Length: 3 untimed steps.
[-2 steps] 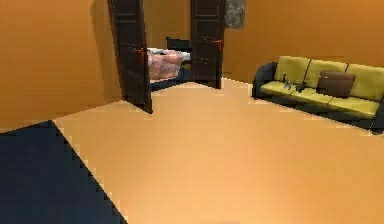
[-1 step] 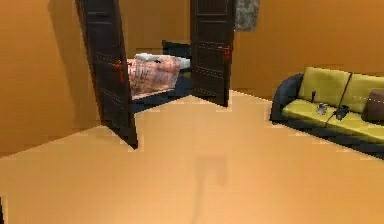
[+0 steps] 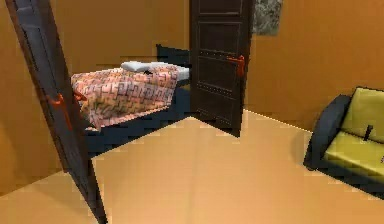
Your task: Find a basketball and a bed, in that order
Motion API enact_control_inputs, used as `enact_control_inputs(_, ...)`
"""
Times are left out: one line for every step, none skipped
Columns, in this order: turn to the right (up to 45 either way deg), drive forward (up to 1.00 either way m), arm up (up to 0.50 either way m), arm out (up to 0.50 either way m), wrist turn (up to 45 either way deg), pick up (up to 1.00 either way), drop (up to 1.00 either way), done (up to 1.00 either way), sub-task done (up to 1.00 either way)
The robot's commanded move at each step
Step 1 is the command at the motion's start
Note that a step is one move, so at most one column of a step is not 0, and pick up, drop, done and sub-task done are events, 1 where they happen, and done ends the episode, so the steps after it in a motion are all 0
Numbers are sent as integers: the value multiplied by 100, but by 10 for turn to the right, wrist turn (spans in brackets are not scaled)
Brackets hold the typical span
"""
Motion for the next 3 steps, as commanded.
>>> enact_control_inputs(0, 100, 0, 0, 0, 0, 0, 0, 0)
enact_control_inputs(30, 0, 0, 0, 0, 0, 0, 0, 0)
enact_control_inputs(0, 30, 0, 0, 0, 0, 0, 0, 0)
